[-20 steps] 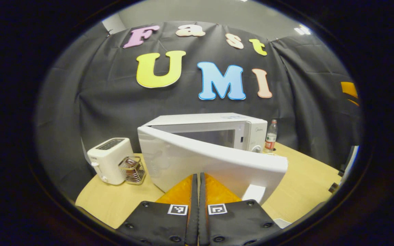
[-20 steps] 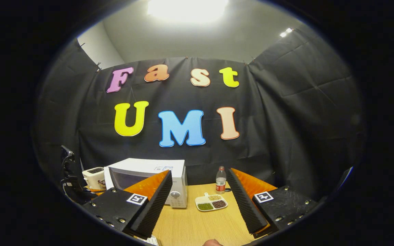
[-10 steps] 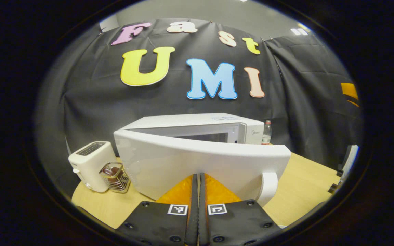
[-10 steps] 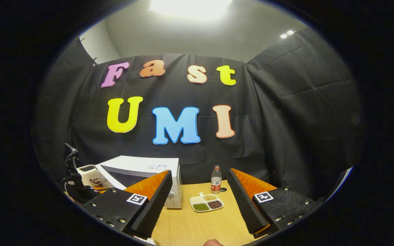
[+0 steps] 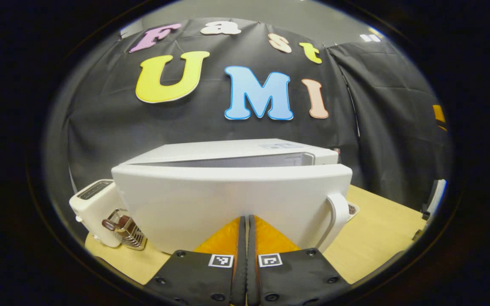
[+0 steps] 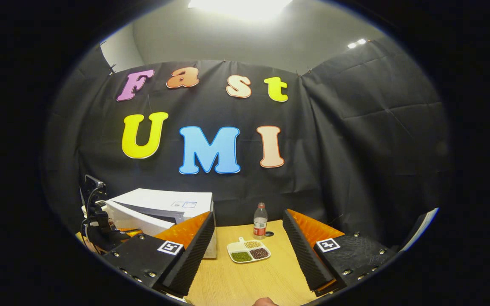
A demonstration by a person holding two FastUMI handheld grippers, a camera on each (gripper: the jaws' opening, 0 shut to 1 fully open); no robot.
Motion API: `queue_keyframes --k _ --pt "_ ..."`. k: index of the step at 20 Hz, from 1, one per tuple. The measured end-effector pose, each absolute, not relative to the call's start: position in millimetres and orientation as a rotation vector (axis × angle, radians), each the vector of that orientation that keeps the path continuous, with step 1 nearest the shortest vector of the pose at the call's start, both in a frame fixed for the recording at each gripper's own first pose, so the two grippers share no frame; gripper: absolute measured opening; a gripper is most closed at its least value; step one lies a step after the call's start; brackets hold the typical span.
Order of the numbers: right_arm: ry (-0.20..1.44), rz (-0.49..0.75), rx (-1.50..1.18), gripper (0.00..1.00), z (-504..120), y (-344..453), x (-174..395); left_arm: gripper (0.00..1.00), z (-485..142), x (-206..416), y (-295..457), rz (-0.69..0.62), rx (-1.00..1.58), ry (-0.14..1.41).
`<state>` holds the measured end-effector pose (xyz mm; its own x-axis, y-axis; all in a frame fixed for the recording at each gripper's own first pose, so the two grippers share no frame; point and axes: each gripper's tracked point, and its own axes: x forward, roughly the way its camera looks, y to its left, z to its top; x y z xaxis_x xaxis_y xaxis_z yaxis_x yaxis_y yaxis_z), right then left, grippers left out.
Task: Open the microwave oven with the left hand, put the food in, and close the microwave oven.
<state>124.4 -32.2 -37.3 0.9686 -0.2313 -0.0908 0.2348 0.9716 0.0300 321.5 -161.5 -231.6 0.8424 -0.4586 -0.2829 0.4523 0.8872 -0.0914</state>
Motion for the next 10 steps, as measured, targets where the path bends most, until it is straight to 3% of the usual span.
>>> queue_keyframes --k 10 --pt "0.114 -0.247 0.015 0.98 -44.3 -30.4 135.6 0.07 -234.0 355.6 -175.4 -0.482 -0.036 0.291"
